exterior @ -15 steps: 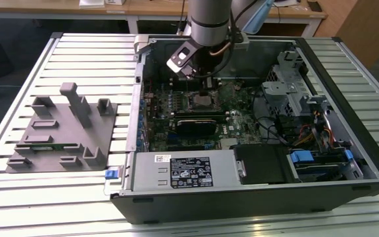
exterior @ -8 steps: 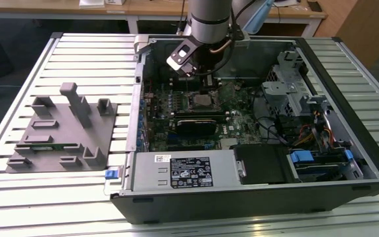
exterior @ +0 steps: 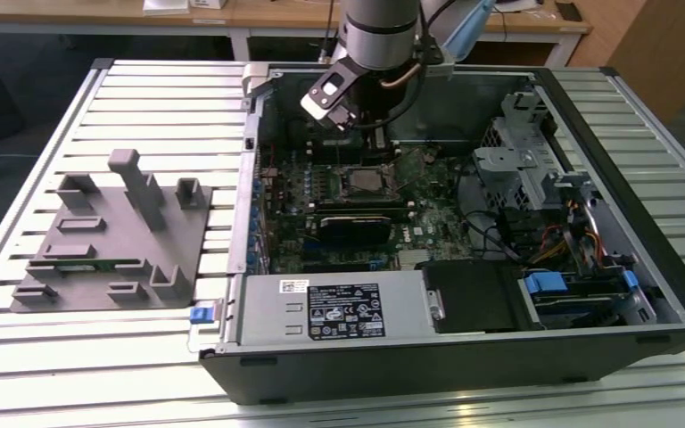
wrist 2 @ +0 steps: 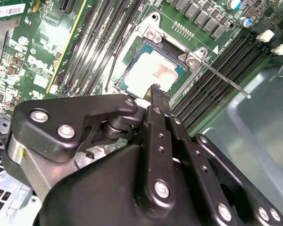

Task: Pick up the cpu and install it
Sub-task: 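Close the cpu cover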

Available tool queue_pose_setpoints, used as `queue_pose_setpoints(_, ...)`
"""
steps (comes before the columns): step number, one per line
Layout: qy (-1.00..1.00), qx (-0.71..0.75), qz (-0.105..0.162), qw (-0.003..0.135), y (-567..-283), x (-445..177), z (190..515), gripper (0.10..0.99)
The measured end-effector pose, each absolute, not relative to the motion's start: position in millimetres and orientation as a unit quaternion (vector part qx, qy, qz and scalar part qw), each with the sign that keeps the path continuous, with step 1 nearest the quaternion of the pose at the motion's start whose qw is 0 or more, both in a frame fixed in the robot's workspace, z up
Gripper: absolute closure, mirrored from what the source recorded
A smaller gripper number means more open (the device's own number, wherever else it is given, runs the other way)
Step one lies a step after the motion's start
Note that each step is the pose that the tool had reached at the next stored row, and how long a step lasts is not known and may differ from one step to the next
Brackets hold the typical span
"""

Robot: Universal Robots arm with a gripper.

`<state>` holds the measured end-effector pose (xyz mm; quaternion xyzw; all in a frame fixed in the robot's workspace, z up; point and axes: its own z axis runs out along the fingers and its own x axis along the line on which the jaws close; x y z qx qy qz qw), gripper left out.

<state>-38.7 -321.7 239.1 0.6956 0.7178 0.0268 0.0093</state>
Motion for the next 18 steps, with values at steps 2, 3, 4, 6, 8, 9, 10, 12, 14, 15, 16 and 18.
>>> queue_pose_setpoints(2,0.718,0.696,0.027,0.009,-321.7,-38.7,242.0,0.980)
queue_pose_setpoints(3,0.718,0.696,0.027,0.009,-321.7,-38.7,243.8,0.980)
queue_pose_setpoints(4,0.718,0.696,0.027,0.009,-321.7,-38.7,245.6,0.980)
queue_pose_setpoints(6,0.718,0.696,0.027,0.009,-321.7,-38.7,249.5,0.980)
queue_pose_setpoints(8,0.718,0.696,0.027,0.009,-321.7,-38.7,254.2,0.980)
queue_pose_setpoints(9,0.718,0.696,0.027,0.009,-321.7,-38.7,256.8,0.980)
queue_pose_setpoints(10,0.718,0.696,0.027,0.009,-321.7,-38.7,260.0,0.980)
queue_pose_setpoints(12,0.718,0.696,0.026,0.009,-321.7,-38.7,266.5,0.980)
queue_pose_setpoints(14,0.718,0.696,0.026,0.008,-321.7,-38.7,272.8,0.980)
queue_pose_setpoints(15,0.718,0.696,0.026,0.008,-321.7,-38.7,275.5,0.980)
queue_pose_setpoints(16,0.718,0.696,0.026,0.008,-321.9,-38.7,276.9,0.980)
queue_pose_setpoints(18,0.718,0.696,0.025,0.008,-324.6,-38.7,277.2,0.980)
